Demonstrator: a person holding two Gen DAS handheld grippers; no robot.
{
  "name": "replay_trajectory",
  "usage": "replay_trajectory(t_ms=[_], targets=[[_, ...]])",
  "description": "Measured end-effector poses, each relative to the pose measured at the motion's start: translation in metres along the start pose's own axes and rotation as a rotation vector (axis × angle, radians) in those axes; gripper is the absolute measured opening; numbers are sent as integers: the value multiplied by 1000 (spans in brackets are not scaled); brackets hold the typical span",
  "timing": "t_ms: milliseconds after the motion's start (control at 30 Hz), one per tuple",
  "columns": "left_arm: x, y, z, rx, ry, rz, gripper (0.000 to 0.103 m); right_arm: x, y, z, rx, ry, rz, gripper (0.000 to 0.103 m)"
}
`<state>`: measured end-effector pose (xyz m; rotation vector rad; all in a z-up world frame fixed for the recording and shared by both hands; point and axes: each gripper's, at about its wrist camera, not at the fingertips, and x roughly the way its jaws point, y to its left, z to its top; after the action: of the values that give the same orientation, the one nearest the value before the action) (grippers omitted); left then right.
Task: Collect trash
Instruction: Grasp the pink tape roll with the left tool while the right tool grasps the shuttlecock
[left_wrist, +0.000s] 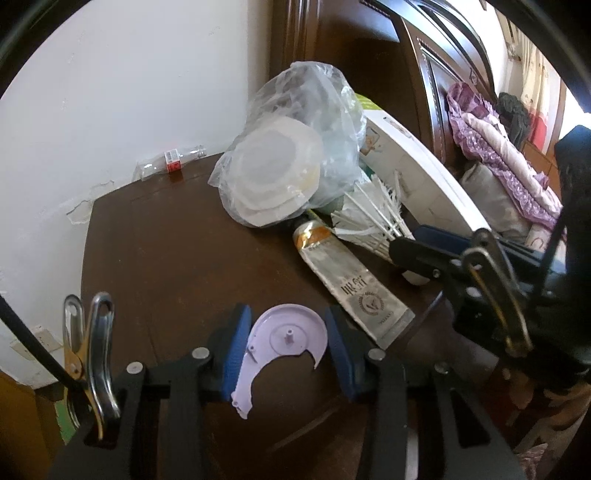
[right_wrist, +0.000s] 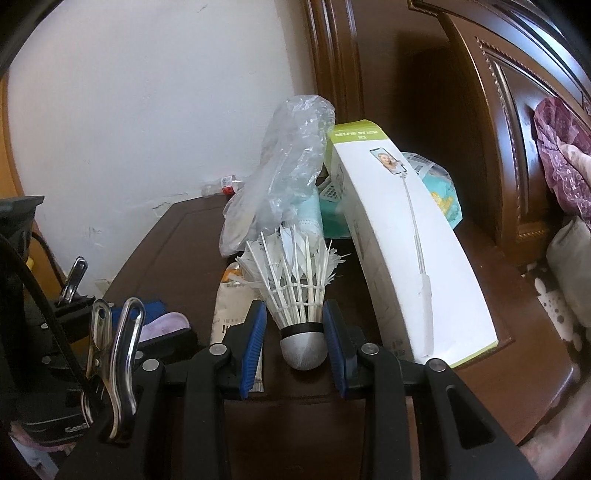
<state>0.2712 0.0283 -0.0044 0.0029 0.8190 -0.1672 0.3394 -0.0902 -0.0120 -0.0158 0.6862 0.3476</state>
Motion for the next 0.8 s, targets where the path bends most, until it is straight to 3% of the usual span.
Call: replay_trajectory(t_ms=[100, 333, 433, 600, 667, 700, 800], targets=[[-2, 0, -2, 4, -1, -7, 44, 2, 1, 1, -3, -2, -3, 39], [-4, 4, -3, -13, -7, -18, 44, 5, 7, 1, -7, 9, -2, 42], [-7, 6, -4, -24, -13, -27, 44, 5, 8, -1, -15, 4, -10, 53], [-11, 8, -3, -34, -18, -43, 44, 12, 6, -2, 5, 23, -4, 54], [-11, 8, -3, -36, -18, -41, 44, 12, 5, -2, 18, 18, 8, 49], [-11, 8, -3, -36, -17, -41, 44, 12, 5, -1, 19, 11, 10, 38], [-12, 8, -4, -37, -17, -42, 44, 9, 5, -1, 22, 2, 11, 30]])
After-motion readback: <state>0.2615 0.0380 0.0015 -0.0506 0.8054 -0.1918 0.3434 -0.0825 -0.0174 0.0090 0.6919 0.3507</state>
